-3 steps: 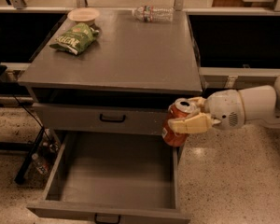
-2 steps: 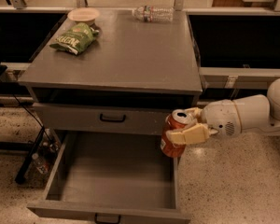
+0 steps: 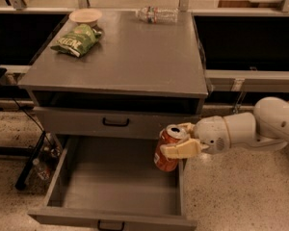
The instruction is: Place coke can into middle drawer
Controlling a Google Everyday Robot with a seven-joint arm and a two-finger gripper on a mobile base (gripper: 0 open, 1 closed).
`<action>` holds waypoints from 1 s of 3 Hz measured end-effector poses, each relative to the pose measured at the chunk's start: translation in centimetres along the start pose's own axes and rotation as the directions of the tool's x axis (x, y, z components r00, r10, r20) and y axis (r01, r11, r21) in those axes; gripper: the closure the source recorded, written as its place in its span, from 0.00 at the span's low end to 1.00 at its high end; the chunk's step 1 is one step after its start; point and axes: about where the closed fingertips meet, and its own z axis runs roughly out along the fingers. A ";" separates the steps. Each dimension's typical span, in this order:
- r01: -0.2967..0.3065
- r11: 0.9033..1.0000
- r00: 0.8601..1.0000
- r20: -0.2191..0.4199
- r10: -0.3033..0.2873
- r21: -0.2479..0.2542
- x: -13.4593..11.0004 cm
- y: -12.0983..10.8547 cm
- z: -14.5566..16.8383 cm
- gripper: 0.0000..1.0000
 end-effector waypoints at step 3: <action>0.018 0.999 0.998 0.067 -0.015 -0.051 2.5 -4.3 4.4 1.00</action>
Offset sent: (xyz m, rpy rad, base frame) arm 0.0109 0.0180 -0.0281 0.0438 0.0225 0.0130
